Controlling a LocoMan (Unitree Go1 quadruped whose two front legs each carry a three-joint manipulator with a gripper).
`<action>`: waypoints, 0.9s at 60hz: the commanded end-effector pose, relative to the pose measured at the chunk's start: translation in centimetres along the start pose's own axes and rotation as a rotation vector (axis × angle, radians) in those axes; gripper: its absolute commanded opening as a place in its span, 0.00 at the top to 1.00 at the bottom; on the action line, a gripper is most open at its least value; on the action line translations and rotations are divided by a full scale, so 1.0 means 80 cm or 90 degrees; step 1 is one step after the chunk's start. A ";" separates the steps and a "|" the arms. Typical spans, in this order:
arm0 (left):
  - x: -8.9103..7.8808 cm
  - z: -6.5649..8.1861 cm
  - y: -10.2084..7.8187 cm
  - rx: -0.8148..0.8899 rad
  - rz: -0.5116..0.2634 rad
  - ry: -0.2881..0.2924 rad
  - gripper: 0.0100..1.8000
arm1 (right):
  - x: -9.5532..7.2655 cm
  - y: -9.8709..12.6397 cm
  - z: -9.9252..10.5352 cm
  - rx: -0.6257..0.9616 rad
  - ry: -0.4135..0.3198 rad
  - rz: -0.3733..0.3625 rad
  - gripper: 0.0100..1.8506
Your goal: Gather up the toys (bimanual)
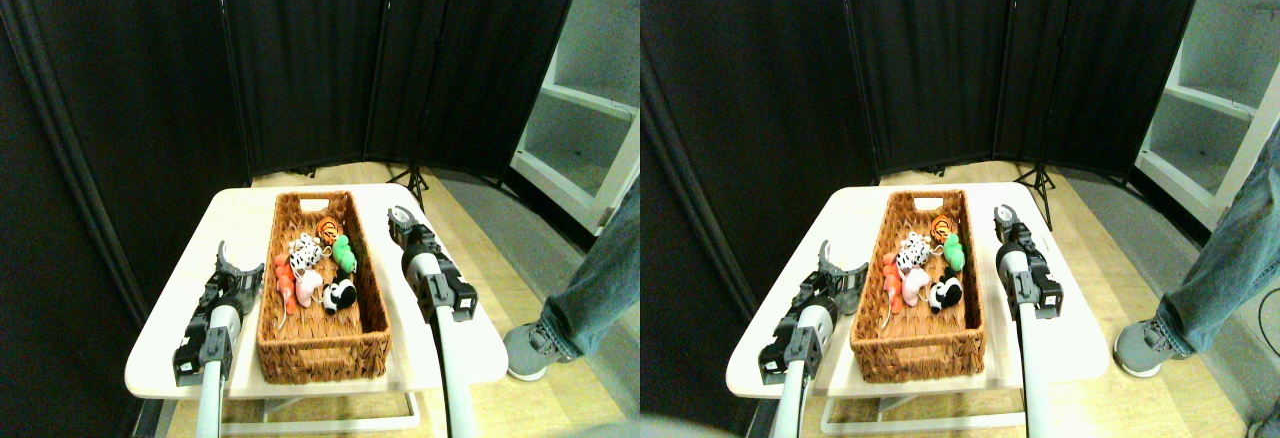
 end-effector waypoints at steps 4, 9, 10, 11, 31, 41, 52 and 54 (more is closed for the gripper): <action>0.001 0.001 0.008 -0.012 0.001 -0.002 0.57 | 0.004 0.005 -0.002 0.023 -0.012 0.006 1.00; -0.002 -0.001 0.012 -0.017 0.010 -0.002 0.58 | 0.006 0.006 -0.003 0.020 -0.007 0.005 1.00; -0.002 -0.001 0.014 -0.022 0.014 -0.003 0.57 | 0.006 0.006 -0.004 0.023 -0.004 0.005 1.00; -0.003 -0.001 0.014 -0.024 0.016 -0.003 0.57 | 0.006 0.006 -0.004 0.024 -0.003 0.006 1.00; 0.004 -0.010 0.042 -0.044 0.038 -0.010 0.58 | 0.013 0.010 -0.018 0.054 -0.003 0.016 1.00; 0.012 -0.019 0.053 -0.070 0.049 -0.014 0.58 | 0.015 0.012 -0.022 0.049 0.002 0.025 1.00; 0.024 -0.022 0.060 -0.086 0.061 -0.013 0.58 | 0.017 0.012 -0.024 0.061 -0.002 0.029 1.00; 0.026 -0.020 0.060 -0.085 0.061 -0.014 0.59 | 0.018 0.012 -0.023 0.048 -0.001 0.031 1.00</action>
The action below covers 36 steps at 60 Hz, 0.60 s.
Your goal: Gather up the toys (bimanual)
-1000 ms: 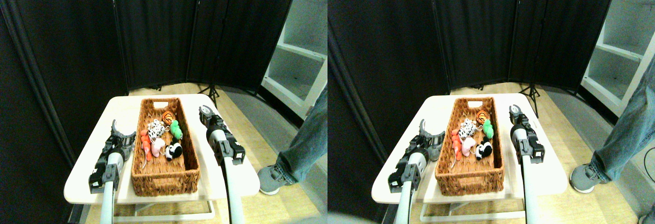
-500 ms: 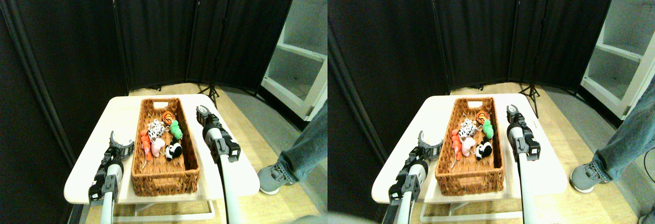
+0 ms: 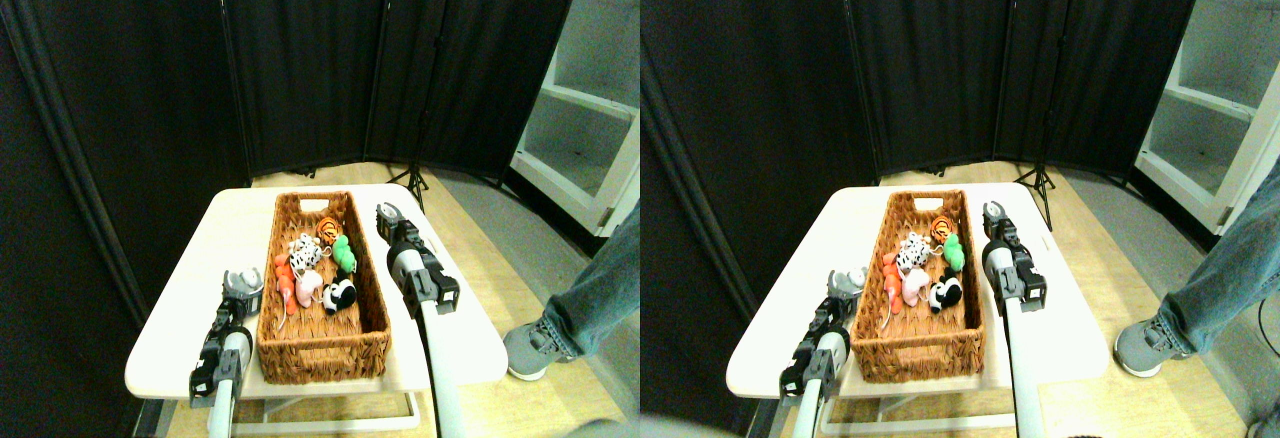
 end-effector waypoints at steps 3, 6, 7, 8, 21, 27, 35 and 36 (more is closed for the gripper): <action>0.010 -0.001 0.000 0.020 0.009 -0.006 0.61 | 0.005 0.004 0.000 -0.017 -0.010 0.021 1.00; 0.011 0.001 0.000 0.025 0.007 -0.009 0.64 | 0.006 0.004 0.001 -0.016 -0.011 0.021 1.00; 0.011 0.001 -0.001 0.025 0.005 -0.014 0.68 | 0.006 0.004 0.001 -0.013 -0.012 0.020 1.00; 0.011 0.000 -0.002 0.025 0.004 -0.019 0.72 | 0.006 0.004 0.002 -0.012 -0.012 0.019 1.00; 0.010 0.008 -0.023 0.065 -0.023 -0.068 1.00 | 0.008 0.003 0.008 -0.002 -0.022 0.015 1.00; 0.004 0.013 -0.037 0.088 -0.041 -0.067 1.00 | 0.007 0.003 0.009 0.013 -0.019 0.017 1.00; -0.006 0.018 -0.062 0.113 -0.063 -0.063 1.00 | 0.006 0.002 0.010 0.019 -0.010 0.024 1.00; -0.008 0.019 -0.066 0.114 -0.067 -0.061 1.00 | 0.005 0.002 0.010 0.016 -0.013 0.024 1.00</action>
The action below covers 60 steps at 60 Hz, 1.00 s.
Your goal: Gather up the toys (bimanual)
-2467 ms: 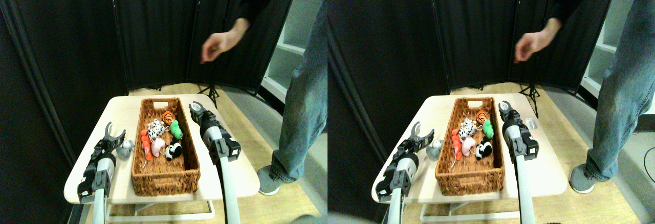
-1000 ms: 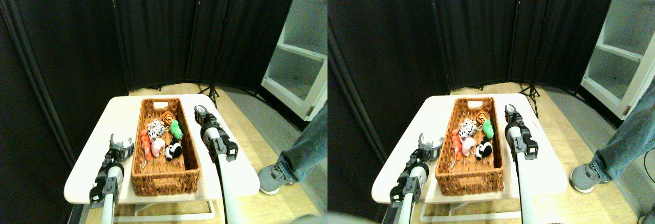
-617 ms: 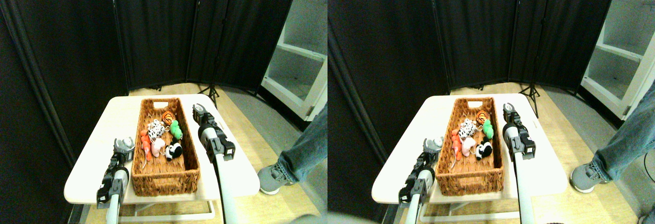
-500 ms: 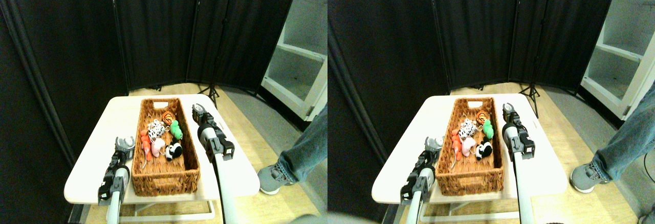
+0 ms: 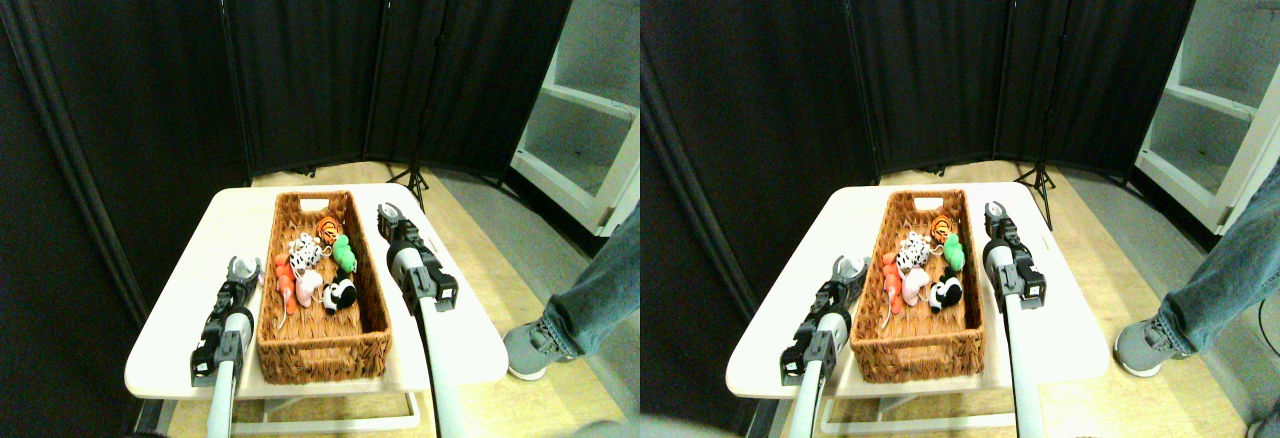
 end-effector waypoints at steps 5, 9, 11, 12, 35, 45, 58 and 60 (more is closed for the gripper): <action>-0.013 0.015 -0.050 0.059 -0.101 -0.003 1.00 | -0.001 0.007 0.002 -0.013 -0.003 0.033 1.00; -0.017 0.018 -0.061 0.064 -0.112 0.004 1.00 | -0.001 0.007 0.003 -0.020 -0.011 0.031 1.00; -0.019 0.020 -0.067 0.075 -0.118 0.005 1.00 | -0.002 0.007 0.003 -0.009 -0.006 0.029 1.00; -0.020 0.020 -0.069 0.078 -0.121 0.006 1.00 | -0.002 0.007 0.004 -0.007 -0.006 0.029 1.00; -0.021 0.013 -0.124 0.073 -0.157 0.062 1.00 | -0.013 0.001 0.012 -0.020 -0.009 0.039 1.00; -0.013 0.001 -0.144 0.062 -0.173 0.090 1.00 | -0.019 0.001 0.012 -0.012 -0.007 0.048 1.00; -0.002 -0.033 -0.161 0.014 -0.170 0.139 1.00 | -0.028 0.001 0.012 0.001 -0.014 0.052 1.00; 0.001 -0.038 -0.164 0.002 -0.165 0.146 1.00 | -0.029 0.001 0.012 -0.003 -0.015 0.053 1.00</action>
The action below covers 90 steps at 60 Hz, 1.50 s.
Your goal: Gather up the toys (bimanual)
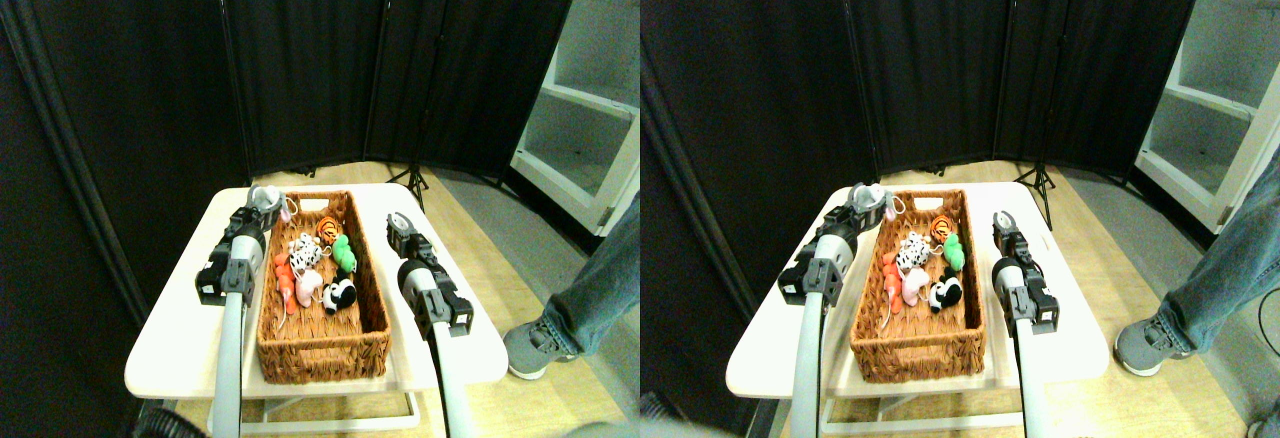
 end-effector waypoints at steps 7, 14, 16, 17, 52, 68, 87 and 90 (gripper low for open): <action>0.025 -0.021 -0.019 -0.023 -0.021 0.030 1.00 | -0.009 0.011 0.000 0.016 -0.011 0.033 1.00; 0.037 -0.032 -0.018 -0.037 -0.013 0.044 1.00 | -0.014 0.010 0.004 0.017 -0.006 0.033 1.00; 0.037 -0.035 -0.019 -0.038 -0.014 0.046 1.00 | -0.015 0.010 0.004 0.015 -0.011 0.031 1.00; 0.037 -0.037 -0.020 -0.040 -0.012 0.046 1.00 | -0.015 0.010 0.005 0.020 -0.008 0.034 1.00; 0.021 -0.024 0.002 0.024 0.080 0.110 0.51 | -0.024 0.007 0.008 -0.001 -0.001 0.034 1.00; 0.013 -0.014 0.011 0.033 0.072 0.107 0.55 | -0.028 0.009 0.008 -0.001 -0.003 0.031 1.00; -0.028 0.030 0.020 0.058 0.038 0.033 0.68 | -0.040 -0.001 0.017 -0.047 0.032 0.008 0.87; -0.037 0.039 0.026 0.066 0.035 0.013 0.73 | -0.041 -0.005 0.019 -0.072 0.034 -0.004 0.84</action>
